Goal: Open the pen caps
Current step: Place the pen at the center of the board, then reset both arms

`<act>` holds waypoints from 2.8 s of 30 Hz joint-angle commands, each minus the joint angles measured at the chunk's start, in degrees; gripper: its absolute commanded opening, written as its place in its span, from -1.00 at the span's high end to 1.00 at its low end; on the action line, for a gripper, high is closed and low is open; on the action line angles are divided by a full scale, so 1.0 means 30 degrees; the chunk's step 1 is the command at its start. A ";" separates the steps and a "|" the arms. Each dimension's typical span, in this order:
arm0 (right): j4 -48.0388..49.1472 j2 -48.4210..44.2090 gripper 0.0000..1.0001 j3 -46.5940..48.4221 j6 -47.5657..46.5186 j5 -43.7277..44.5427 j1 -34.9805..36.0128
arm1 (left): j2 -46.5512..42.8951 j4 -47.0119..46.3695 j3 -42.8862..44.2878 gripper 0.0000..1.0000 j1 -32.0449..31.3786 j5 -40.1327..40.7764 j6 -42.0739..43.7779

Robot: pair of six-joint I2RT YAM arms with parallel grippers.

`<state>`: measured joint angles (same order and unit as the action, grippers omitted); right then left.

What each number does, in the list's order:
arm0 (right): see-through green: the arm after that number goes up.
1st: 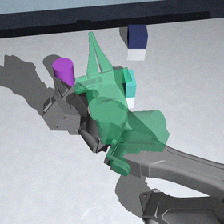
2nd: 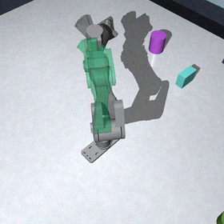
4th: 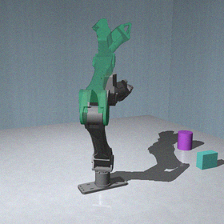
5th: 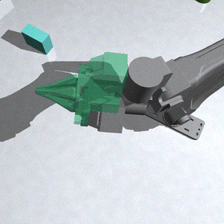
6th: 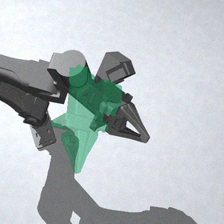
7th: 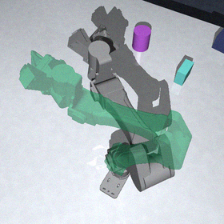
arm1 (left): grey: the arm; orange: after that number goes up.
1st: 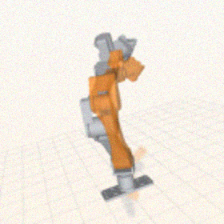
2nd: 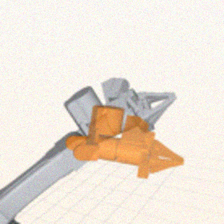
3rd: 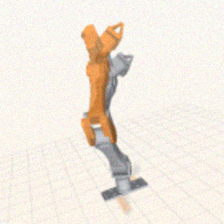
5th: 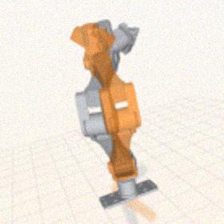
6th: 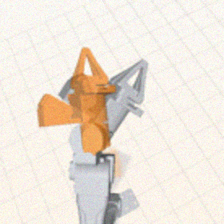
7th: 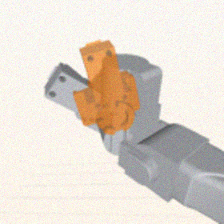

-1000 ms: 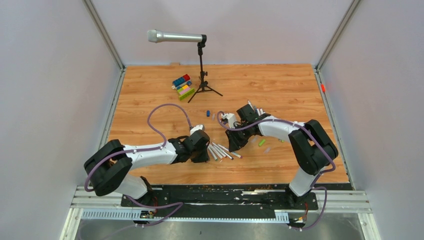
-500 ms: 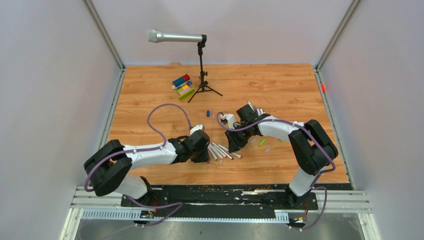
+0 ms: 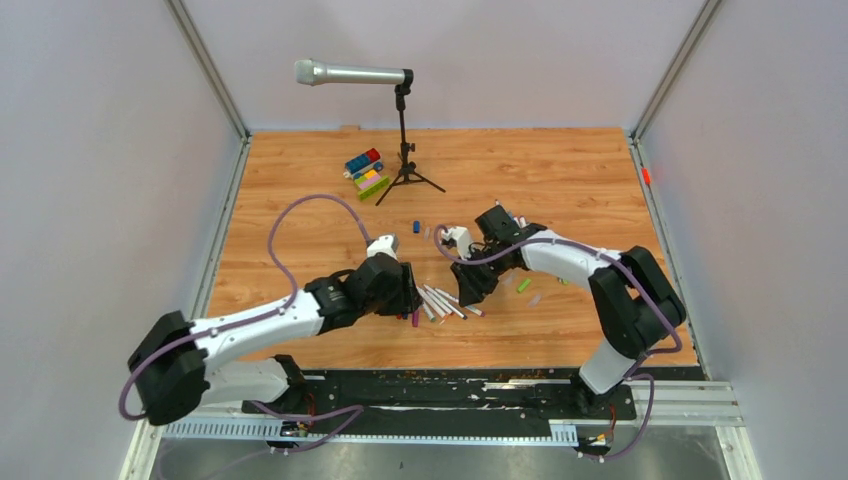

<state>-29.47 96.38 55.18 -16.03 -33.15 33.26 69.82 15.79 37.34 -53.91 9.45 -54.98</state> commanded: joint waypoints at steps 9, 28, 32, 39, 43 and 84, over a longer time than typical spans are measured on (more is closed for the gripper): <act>-0.3925 -0.8628 -0.05 0.0235 -0.6304 -0.6562 -0.7208 | -0.7761 -0.0274 0.0149 -1.00 0.7203 -0.1941 0.6503; -0.3750 -1.3921 -1.00 0.4459 0.1273 -0.8034 -2.0987 | -0.5392 0.4775 0.7182 -1.00 1.9039 -0.9725 0.8755; -0.2417 -1.4684 -1.00 0.4365 0.3079 -0.7857 -2.0987 | -0.6695 0.6329 0.8624 -1.00 1.9051 -0.9575 0.8442; -0.2503 -1.4740 -1.00 0.5313 0.6104 -0.5223 -2.0987 | -0.7432 0.6492 1.0369 -1.00 1.9027 -1.0022 0.8618; -0.2951 -1.4652 -1.00 0.5527 0.6038 -0.4558 -2.0987 | -0.6634 0.6068 1.0894 -1.00 1.9046 -1.1392 0.8177; -0.1274 -1.6383 -1.00 0.2225 0.5912 -0.3396 -2.0987 | -0.7388 0.7071 0.8970 -1.00 1.9125 -1.1927 0.8602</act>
<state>-35.40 48.14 62.61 2.00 -44.58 -29.54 48.29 37.63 64.20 3.16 -26.24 -30.28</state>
